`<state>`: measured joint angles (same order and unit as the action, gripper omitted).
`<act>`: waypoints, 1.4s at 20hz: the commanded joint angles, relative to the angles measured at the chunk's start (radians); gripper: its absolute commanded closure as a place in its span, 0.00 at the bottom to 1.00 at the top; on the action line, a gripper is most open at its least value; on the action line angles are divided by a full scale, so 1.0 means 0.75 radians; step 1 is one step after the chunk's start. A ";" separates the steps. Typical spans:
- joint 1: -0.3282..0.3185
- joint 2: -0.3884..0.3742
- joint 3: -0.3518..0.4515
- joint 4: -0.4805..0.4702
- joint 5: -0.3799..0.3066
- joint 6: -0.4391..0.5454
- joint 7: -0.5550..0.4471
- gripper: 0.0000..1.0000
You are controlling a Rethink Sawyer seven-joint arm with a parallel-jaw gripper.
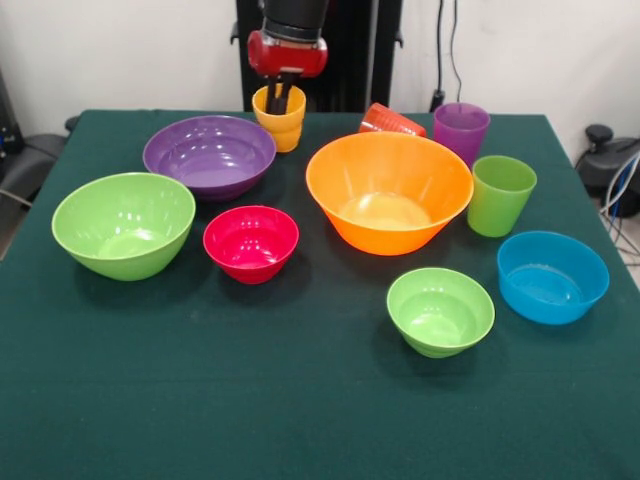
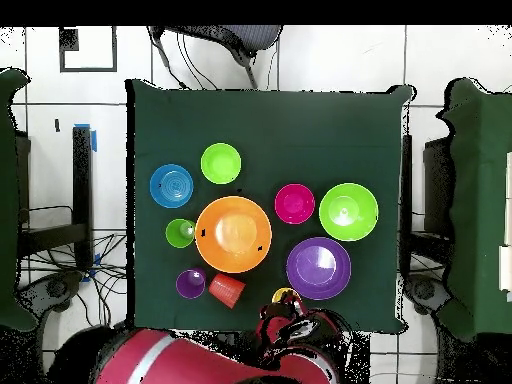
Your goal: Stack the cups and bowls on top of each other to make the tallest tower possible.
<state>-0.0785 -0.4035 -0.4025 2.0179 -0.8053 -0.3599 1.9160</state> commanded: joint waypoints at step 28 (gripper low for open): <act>-0.169 -0.422 0.568 0.140 -0.087 0.645 -0.057 1.00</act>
<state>-0.2225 -0.7094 -0.1197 2.1424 -0.8597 -0.0011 1.9160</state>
